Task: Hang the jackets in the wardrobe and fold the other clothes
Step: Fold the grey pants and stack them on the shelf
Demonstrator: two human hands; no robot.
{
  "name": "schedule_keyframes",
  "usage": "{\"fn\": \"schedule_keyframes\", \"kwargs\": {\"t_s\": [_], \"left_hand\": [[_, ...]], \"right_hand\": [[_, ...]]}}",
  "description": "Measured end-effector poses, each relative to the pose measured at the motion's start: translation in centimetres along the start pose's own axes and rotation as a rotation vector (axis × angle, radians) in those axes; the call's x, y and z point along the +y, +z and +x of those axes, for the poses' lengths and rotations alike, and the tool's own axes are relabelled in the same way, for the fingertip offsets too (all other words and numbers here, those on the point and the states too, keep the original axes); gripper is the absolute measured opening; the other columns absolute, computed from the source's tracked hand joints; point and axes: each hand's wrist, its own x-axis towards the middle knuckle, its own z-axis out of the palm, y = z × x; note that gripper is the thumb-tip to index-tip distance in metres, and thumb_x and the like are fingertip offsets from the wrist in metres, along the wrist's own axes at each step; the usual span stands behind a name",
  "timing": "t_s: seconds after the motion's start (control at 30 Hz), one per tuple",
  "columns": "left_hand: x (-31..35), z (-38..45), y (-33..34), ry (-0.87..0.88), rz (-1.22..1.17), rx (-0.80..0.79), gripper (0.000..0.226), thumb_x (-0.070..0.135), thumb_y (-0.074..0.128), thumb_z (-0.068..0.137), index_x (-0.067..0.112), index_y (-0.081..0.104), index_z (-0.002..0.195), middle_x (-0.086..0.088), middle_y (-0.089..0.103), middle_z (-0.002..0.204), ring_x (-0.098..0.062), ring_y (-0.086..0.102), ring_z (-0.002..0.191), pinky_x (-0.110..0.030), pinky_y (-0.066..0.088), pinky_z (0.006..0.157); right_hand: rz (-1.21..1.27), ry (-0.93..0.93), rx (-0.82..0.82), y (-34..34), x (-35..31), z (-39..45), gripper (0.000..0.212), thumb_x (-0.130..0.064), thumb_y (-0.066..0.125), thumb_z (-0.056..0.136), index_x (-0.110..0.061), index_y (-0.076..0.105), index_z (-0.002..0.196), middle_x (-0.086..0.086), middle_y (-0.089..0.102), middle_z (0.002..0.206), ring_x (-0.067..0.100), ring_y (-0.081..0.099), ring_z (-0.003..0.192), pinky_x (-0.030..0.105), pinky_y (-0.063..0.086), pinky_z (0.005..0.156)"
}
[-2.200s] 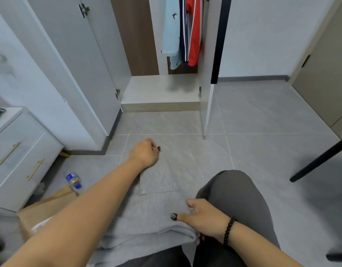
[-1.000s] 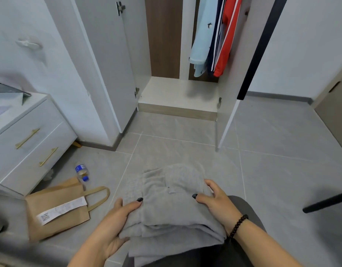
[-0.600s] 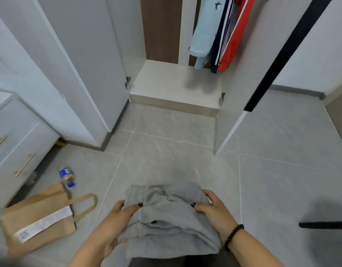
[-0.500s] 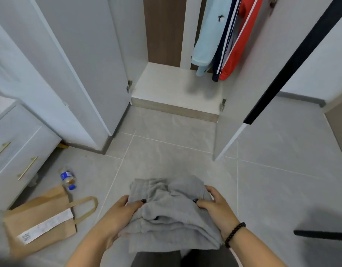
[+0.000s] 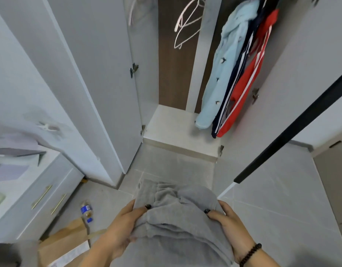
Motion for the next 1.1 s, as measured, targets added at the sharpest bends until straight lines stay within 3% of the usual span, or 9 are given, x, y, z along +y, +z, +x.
{"fn": "schedule_keyframes", "kwargs": {"t_s": [0.07,0.3,0.57,0.7,0.83,0.97,1.1], "left_hand": [[2.6,-1.0,0.0,0.046,0.007,-0.027,0.029,0.012,0.055,0.094,0.010,0.061,0.122,-0.018,0.070,0.112,-0.035,0.068,0.103,-0.042,0.056,0.083],[11.2,-3.9,1.0,0.247,0.098,-0.121,0.028,0.015,0.060,0.091,0.015,0.064,0.118,-0.013,0.072,0.110,-0.030,0.070,0.100,-0.035,0.058,0.072],[21.9,-5.5,4.9,0.498,0.282,-0.159,0.032,0.019,0.061,0.092,0.023,0.060,0.123,-0.001,0.074,0.109,-0.021,0.071,0.099,-0.033,0.056,0.079],[27.7,-5.2,8.2,0.612,0.349,-0.206,0.037,0.020,0.061,0.091,0.025,0.057,0.127,0.000,0.072,0.114,-0.020,0.069,0.104,-0.038,0.053,0.091],[34.1,-3.0,12.1,0.710,0.390,-0.270,0.037,0.018,0.060,0.091,0.027,0.059,0.127,0.000,0.071,0.116,-0.020,0.068,0.106,-0.039,0.052,0.092],[40.5,0.0,16.1,0.809,0.403,-0.293,0.031,0.016,0.060,0.092,0.027,0.063,0.121,0.000,0.073,0.111,-0.018,0.069,0.102,-0.030,0.053,0.081],[47.3,2.3,19.9,0.896,0.387,-0.288,0.030,0.013,0.057,0.093,0.023,0.062,0.120,-0.002,0.074,0.107,-0.019,0.071,0.098,-0.026,0.055,0.073]], "right_hand": [[0.003,-0.012,-0.015,0.9,-2.3,-0.9,0.031,-0.013,0.074,0.078,-0.020,0.065,0.106,-0.001,0.075,0.089,0.023,0.069,0.091,0.033,0.054,0.074],[-0.062,-0.178,-0.012,4.4,-9.1,-3.0,0.033,-0.023,0.074,0.078,-0.024,0.065,0.110,-0.002,0.072,0.104,0.017,0.066,0.100,0.031,0.051,0.085],[-0.121,-0.451,0.055,5.4,-19.1,-3.3,0.024,-0.023,0.068,0.084,-0.030,0.063,0.107,-0.006,0.069,0.103,0.011,0.063,0.097,0.026,0.048,0.074],[-0.102,-0.575,0.091,4.6,-25.1,-2.2,0.022,-0.020,0.068,0.083,-0.028,0.064,0.104,-0.007,0.068,0.100,0.010,0.063,0.094,0.023,0.046,0.068],[-0.085,-0.661,0.124,3.2,-31.8,-0.1,0.020,-0.020,0.067,0.083,-0.030,0.067,0.100,-0.012,0.072,0.089,0.011,0.065,0.091,0.027,0.049,0.071],[-0.028,-0.714,0.106,1.5,-39.1,2.9,0.024,-0.017,0.068,0.082,-0.027,0.068,0.103,-0.004,0.073,0.096,0.020,0.067,0.095,0.040,0.054,0.083],[0.021,-0.767,0.065,0.6,-47.1,6.0,0.024,-0.015,0.065,0.084,-0.028,0.068,0.103,0.000,0.073,0.095,0.024,0.068,0.093,0.040,0.054,0.078]]}}
